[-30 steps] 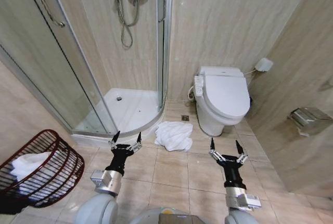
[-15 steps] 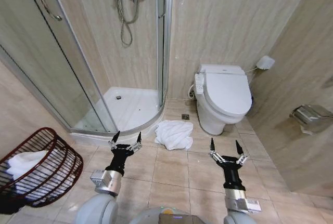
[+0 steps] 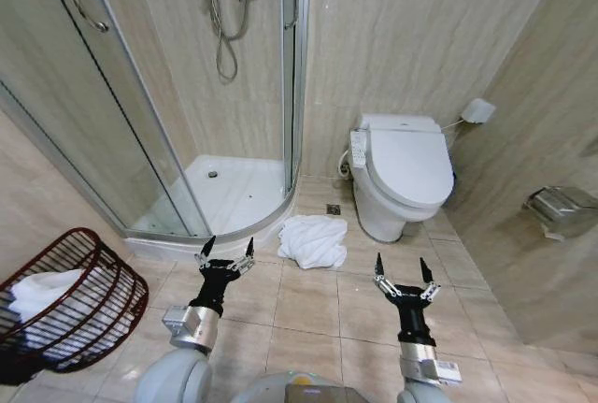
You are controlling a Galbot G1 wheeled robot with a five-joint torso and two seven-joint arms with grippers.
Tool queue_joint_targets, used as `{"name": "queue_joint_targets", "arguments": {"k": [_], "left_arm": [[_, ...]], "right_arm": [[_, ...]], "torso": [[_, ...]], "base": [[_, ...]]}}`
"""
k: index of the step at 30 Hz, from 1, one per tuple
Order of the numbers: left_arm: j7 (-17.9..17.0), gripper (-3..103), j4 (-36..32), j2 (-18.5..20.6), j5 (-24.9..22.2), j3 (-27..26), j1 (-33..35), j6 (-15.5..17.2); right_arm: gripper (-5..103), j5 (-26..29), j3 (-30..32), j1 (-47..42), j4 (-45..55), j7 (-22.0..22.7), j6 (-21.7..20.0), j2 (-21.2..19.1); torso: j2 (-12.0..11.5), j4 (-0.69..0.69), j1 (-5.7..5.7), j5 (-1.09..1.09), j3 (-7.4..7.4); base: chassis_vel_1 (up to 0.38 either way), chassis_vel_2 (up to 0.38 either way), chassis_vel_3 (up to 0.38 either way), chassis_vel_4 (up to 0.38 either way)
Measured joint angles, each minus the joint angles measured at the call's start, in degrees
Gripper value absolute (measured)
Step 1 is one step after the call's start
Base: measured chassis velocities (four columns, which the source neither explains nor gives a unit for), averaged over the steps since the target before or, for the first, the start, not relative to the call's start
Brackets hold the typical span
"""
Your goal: Discard the used towel into the hamper.
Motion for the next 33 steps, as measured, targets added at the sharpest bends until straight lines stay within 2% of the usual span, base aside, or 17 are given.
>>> {"name": "queue_joint_targets", "arguments": {"k": [18, 33], "left_arm": [[0.0, 100, 0.0, 0.0, 0.0, 0.0, 0.0, 0.0], [0.0, 100, 0.0, 0.0, 0.0, 0.0, 0.0, 0.0]], "right_arm": [[100, 0.9, 0.3, -0.3, -1.1, -0.7, 2.4, 0.0], [100, 1.4, 0.6, -0.2, -1.6, -0.7, 2.8, 0.0]], "torso": [[0.3, 0.0, 0.13, 0.0, 0.24], [0.5, 0.0, 0.15, 0.0, 0.31]], "base": [[-0.048, 0.047, 0.043, -0.044], [-0.063, 0.055, 0.052, -0.056]]}}
